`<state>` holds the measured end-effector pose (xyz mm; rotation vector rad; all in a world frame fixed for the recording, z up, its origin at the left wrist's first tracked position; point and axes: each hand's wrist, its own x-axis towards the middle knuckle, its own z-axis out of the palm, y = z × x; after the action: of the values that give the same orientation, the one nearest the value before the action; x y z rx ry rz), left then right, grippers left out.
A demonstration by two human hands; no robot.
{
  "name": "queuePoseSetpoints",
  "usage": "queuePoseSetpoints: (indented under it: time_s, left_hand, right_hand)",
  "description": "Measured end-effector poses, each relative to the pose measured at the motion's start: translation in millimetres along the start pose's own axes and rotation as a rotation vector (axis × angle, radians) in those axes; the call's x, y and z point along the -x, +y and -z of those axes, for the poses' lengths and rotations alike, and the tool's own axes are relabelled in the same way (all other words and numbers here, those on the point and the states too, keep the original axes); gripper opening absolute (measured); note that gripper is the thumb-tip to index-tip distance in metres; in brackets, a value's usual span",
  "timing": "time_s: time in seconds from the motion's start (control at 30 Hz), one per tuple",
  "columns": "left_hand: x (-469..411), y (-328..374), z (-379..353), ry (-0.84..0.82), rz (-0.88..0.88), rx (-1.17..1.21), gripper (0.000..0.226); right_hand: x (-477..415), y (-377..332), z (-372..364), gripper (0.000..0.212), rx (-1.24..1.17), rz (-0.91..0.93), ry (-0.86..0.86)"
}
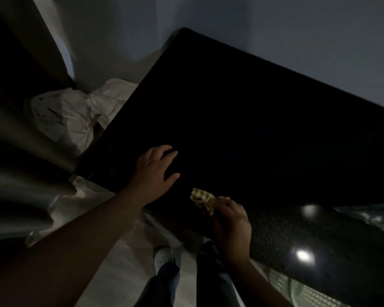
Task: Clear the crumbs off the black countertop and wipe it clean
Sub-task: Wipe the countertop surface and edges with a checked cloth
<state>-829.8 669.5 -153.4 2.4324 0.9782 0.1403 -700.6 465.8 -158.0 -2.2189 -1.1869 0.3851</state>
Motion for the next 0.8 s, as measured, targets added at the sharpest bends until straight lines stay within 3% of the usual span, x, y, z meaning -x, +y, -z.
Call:
queuePoseSetpoints:
  time_s: [0.27, 0.47, 0.57, 0.63, 0.73, 0.8]
  left_hand:
    - [5.6, -14.5, -12.1, -0.026, -0.037, -0.05, 0.067]
    - [4.9, -17.6, -16.0, -0.018, -0.045, -0.095, 0.067]
    - [6.9, -16.3, -15.1, -0.033, -0.038, -0.104, 0.067]
    - [6.4, -15.2, -13.0, -0.047, -0.036, -0.098, 0.067]
    - [5.1, -14.3, -6.7, -0.059, -0.039, -0.042, 0.06]
    - [2.3, -11.6, -0.4, -0.051, -0.033, 0.009, 0.054]
  right_hand:
    - [29.1, -2.7, -2.4, 0.028, -0.072, 0.065, -0.063]
    - [-2.9, 8.5, 10.1, 0.016, -0.293, -0.126, 0.194]
    - [-3.9, 10.1, 6.9, 0.022, -0.15, -0.136, 0.124]
    - [17.2, 3.6, -1.0, 0.025, -0.062, -0.048, 0.044]
    - [41.4, -5.3, -5.8, 0.03, -0.071, 0.087, -0.111]
    - [37.4, -7.1, -1.5, 0.028, -0.099, 0.105, -0.122]
